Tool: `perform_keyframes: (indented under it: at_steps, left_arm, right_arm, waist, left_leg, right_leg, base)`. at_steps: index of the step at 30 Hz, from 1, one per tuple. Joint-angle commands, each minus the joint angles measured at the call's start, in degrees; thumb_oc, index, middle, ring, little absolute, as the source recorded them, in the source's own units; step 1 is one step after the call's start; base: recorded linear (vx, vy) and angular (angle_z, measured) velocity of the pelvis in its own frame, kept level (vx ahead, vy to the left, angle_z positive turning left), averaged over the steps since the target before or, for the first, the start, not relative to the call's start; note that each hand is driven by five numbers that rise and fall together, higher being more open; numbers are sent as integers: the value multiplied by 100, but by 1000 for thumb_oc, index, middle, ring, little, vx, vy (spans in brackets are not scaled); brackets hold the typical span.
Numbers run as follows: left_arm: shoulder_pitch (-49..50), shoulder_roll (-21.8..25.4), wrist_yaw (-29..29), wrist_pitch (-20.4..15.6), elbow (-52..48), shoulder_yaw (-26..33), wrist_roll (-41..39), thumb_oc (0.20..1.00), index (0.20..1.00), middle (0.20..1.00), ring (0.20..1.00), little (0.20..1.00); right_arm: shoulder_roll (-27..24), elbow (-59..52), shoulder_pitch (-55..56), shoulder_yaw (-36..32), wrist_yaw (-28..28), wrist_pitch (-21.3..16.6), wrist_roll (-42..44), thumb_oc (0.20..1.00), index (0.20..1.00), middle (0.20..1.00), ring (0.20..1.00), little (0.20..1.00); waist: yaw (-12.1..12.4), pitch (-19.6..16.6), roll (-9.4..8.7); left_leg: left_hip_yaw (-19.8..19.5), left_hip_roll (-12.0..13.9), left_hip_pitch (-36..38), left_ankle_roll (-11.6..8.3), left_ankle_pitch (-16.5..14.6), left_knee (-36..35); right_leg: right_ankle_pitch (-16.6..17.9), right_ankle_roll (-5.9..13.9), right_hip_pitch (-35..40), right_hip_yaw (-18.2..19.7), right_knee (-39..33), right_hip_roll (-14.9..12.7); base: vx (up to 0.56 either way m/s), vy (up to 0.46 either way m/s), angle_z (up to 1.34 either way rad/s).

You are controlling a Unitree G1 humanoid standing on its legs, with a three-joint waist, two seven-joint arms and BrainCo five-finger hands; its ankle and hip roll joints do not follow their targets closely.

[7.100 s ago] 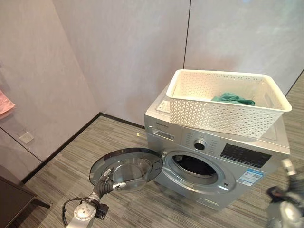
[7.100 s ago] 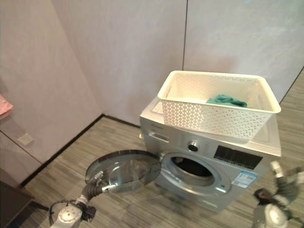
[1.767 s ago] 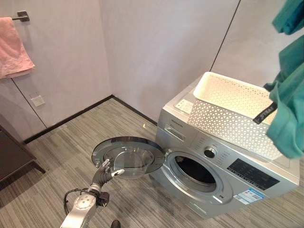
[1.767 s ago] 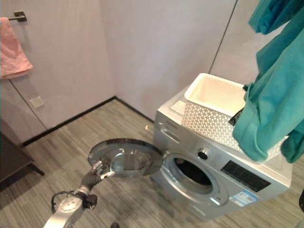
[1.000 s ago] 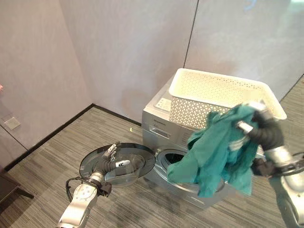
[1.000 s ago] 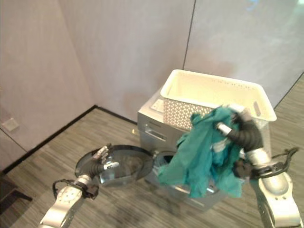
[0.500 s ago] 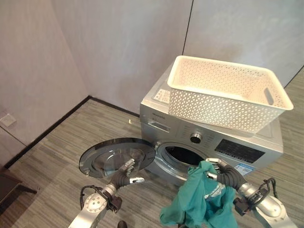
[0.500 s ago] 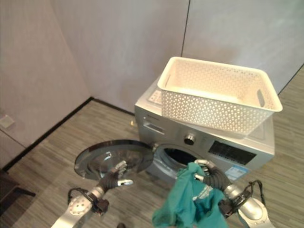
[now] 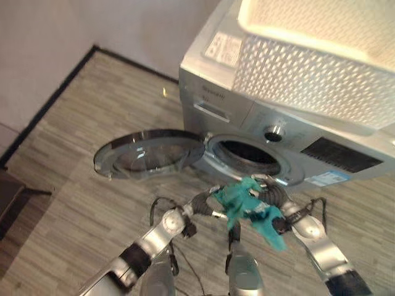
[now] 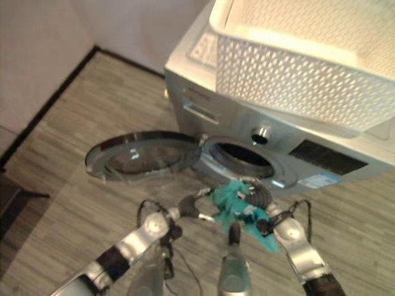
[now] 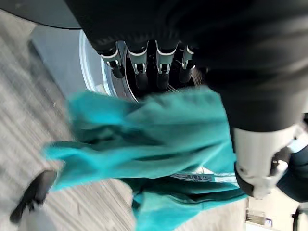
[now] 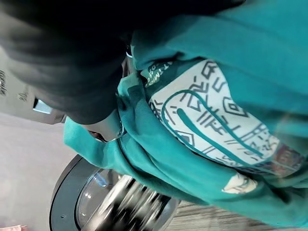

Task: Grab the laundry basket,head to the washer,open it,put in the laundry and shut it.

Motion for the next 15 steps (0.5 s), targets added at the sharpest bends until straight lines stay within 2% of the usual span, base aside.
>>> perform_keyframes:
  at_steps: [1,9,11,12,15]
  left_arm:
    - [-517,-167,895,-422,344,-76,471,1000,1000,1000,1000,1000]
    - [-1062,-599,1174,-478,671,-134,-168,1000,1000,1000,1000,1000]
    - [-1120,-719,1082,-489,689,-130,-551,1000,1000,1000,1000,1000]
    - [-1174,-807,894,-485,664,-200,-993,1000,1000,1000,1000,1000]
    - [-1202,-777,756,-477,445,-272,-1308,1000,1000,1000,1000,1000]
  right_arm:
    - [304,-217,-345,121,-661,-622,486,200,200,200,200,200]
    - [809,-11,-1181,228,-1269,-823,869,200,200,200,200,200]
    - [939,24,-1402,233,-1392,-858,929,200,200,200,200,200]
    - [1062,76,-1630,242,-1447,-860,997,200,200,200,200,200]
    - [1142,114,-1740,170,-1510,-860,1030,200,200,200,200,200]
  waist:
    - [133,-2,-414]
    - [128,319,-451]
    - [131,361,-449]
    - [127,403,-413]
    - [130,412,-351]
  left_leg:
    - [-193,15,-367,133,-1156,1183]
    - [-116,140,-993,133,-1299,1694]
    - [-102,149,-1127,139,-1310,1775]
    - [-89,151,-1267,144,-1316,1841]
    - [-105,138,-1443,150,-1332,1899]
  right_leg:
    - [-172,94,-438,-99,441,-481]
    - [-108,68,-970,43,529,-420]
    - [-79,58,-1085,57,541,-419]
    - [-60,54,-1209,73,560,-430]
    - [-34,55,-1379,84,578,-451]
  base:
    - [-88,-20,4]
    - [-85,7,-4]
    - [-64,20,-11]
    - [-49,26,-8]
    - [-25,25,-6]
